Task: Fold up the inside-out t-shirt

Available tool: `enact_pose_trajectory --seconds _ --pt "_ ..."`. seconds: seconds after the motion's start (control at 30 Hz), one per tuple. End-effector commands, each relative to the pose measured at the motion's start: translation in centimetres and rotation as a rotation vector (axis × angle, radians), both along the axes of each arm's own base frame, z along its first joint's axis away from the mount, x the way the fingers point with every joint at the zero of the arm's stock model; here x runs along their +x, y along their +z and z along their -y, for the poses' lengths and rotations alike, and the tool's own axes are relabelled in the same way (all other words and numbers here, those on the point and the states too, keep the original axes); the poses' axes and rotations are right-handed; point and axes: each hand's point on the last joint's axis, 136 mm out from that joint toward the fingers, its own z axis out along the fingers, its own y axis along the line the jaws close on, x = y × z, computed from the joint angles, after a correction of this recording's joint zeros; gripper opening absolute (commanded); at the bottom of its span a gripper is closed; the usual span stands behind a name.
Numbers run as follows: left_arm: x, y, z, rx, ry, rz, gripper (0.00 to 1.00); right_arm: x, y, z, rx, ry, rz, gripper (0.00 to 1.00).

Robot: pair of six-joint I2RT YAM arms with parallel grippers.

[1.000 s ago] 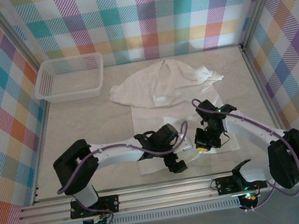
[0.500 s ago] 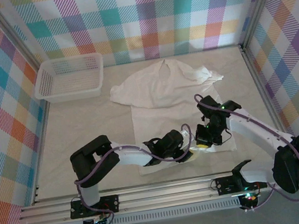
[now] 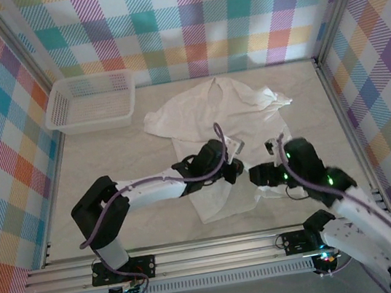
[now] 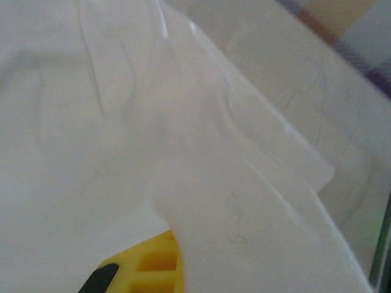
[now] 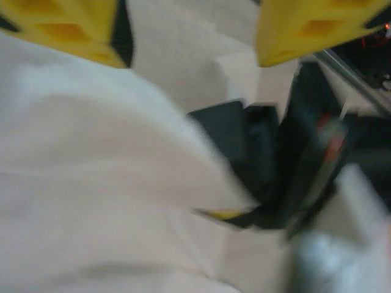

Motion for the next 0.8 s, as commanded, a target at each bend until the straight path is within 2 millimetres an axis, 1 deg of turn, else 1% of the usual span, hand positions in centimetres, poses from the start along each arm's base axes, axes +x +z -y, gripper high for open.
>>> enact_pose_trajectory --seconds 0.0,0.07,0.1,0.17,0.2,0.27,0.3,0.33,0.37,0.47,0.5,0.53,0.57,0.6,0.63,0.67,0.73,0.77 --pt "1.0 1.7 -0.3 -0.066 0.049 -0.152 0.00 1.1 3.9 -1.8 0.038 0.102 0.458 0.60" --pt "1.6 2.4 -0.5 -0.082 0.061 -0.148 0.00 0.0 3.7 -3.3 0.020 0.226 0.547 0.55" --pt "1.8 3.0 -0.6 -0.095 0.066 -0.149 0.00 -0.3 3.2 -4.0 -0.004 0.278 0.568 0.50" --pt "2.3 4.2 -0.6 -0.115 0.072 -0.164 0.00 0.4 2.0 -5.0 -0.088 0.308 0.592 0.34" --pt "2.5 4.9 -0.6 -0.122 0.073 -0.167 0.00 1.0 1.2 -5.5 -0.141 0.315 0.606 0.28" --pt "2.7 6.8 -0.6 -0.144 0.066 -0.155 0.00 2.6 -0.3 -6.2 -0.248 0.308 0.668 0.20" --pt "2.6 7.8 -0.6 -0.151 0.056 -0.144 0.00 4.1 -1.1 -5.9 -0.308 0.254 0.673 0.13" --pt "2.5 8.8 -0.6 -0.154 0.039 -0.133 0.00 5.8 -1.4 -5.4 -0.369 0.181 0.683 0.04" --pt "2.3 9.6 -0.6 -0.153 0.024 -0.123 0.00 7.2 -1.5 -5.0 -0.425 0.131 0.701 0.00" --pt "1.6 12.1 -0.9 -0.167 -0.001 -0.114 0.00 10.8 -2.2 -4.7 -0.663 0.084 0.809 0.00" --pt "1.3 13.0 -0.9 -0.181 -0.013 -0.113 0.00 12.5 -2.1 -4.2 -0.768 0.039 0.840 0.00" --pt "1.0 13.9 -0.9 -0.193 -0.023 -0.115 0.00 14.0 -1.4 -4.0 -0.845 -0.004 0.881 0.00" --pt "0.7 14.6 -1.0 -0.204 -0.030 -0.118 0.00 14.9 -0.6 -4.0 -0.879 -0.021 0.922 0.00" --pt "0.4 15.6 -1.0 -0.220 -0.042 -0.115 0.00 15.8 0.0 -3.8 -0.879 -0.044 0.956 0.00" --pt "0.2 16.5 -1.0 -0.231 -0.055 -0.110 0.00 16.8 0.6 -3.5 -0.838 -0.070 0.965 0.00" --pt "0.0 17.2 -1.0 -0.239 -0.065 -0.103 0.00 17.6 0.6 -3.2 -0.800 -0.078 0.939 0.00" --pt "-0.1 19.2 -1.0 -0.262 -0.074 -0.081 0.00 19.7 0.3 -1.9 -0.734 -0.100 0.825 0.00" --pt "-0.1 20.3 -0.9 -0.279 -0.079 -0.066 0.00 20.7 0.4 -1.3 -0.706 -0.137 0.780 0.00"
